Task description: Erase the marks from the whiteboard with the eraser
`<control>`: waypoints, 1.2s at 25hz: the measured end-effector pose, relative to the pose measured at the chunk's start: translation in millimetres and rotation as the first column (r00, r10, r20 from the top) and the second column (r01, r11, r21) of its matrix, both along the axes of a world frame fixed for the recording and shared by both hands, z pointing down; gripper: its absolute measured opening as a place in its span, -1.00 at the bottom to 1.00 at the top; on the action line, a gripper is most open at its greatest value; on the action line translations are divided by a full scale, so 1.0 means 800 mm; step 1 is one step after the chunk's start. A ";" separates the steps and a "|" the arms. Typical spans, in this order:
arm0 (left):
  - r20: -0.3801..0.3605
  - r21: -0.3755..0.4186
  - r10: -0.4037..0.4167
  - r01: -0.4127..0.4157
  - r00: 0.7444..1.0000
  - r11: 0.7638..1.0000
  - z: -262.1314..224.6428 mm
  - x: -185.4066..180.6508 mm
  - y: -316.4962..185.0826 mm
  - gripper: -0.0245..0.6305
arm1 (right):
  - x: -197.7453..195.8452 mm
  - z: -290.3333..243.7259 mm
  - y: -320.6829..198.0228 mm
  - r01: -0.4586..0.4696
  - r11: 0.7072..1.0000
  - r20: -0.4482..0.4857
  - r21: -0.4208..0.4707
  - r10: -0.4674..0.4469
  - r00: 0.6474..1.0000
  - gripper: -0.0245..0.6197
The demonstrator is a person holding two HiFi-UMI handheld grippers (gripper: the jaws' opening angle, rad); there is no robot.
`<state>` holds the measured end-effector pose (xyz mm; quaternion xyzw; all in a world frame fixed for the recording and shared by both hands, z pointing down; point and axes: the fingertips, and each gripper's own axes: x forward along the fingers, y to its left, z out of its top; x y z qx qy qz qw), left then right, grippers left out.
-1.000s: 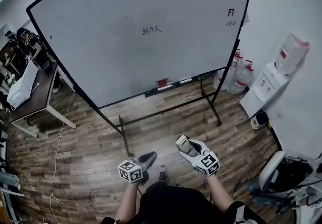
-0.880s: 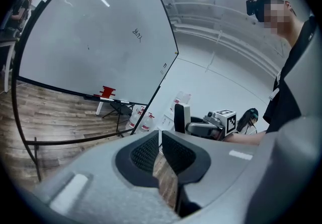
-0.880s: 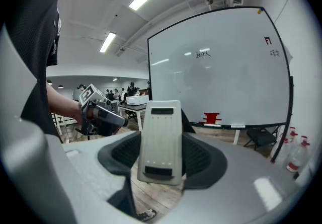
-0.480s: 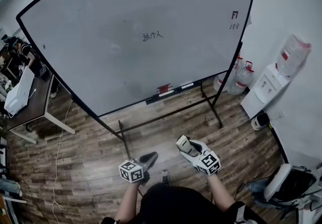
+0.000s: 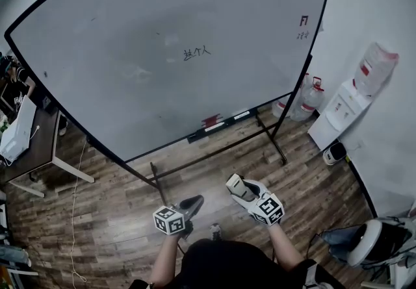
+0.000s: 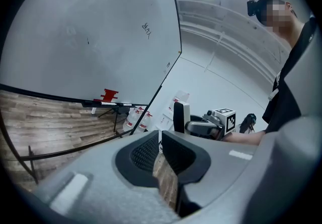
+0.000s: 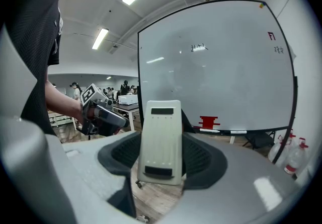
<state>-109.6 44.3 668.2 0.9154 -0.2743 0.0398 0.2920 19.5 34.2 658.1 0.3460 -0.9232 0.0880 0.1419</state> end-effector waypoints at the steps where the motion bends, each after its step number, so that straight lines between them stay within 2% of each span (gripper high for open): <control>1: 0.000 0.002 0.005 -0.005 1.000 1.000 0.001 -0.002 -0.007 -0.86 | -0.003 0.001 -0.005 -0.003 1.000 -0.002 0.001 0.003 1.000 -0.13; 11: -0.010 0.044 0.016 -0.016 1.000 0.999 -0.014 -0.029 -0.063 -0.86 | -0.021 0.000 -0.057 -0.031 0.999 -0.029 0.025 0.032 0.999 -0.13; 18: -0.029 0.044 -0.024 0.026 0.999 0.999 -0.021 -0.046 -0.090 -0.86 | -0.025 0.003 -0.084 -0.028 0.999 -0.024 0.020 0.029 0.999 -0.13; 22: -0.003 0.032 -0.039 0.040 0.999 0.999 -0.014 -0.044 -0.102 -0.86 | -0.017 0.008 -0.105 -0.020 1.000 -0.007 0.009 0.020 1.000 -0.13; 30: -0.011 0.045 -0.082 0.083 0.997 0.996 -0.033 -0.006 -0.153 -0.86 | 0.013 -0.007 -0.172 0.032 0.999 -0.007 0.027 -0.031 0.999 -0.13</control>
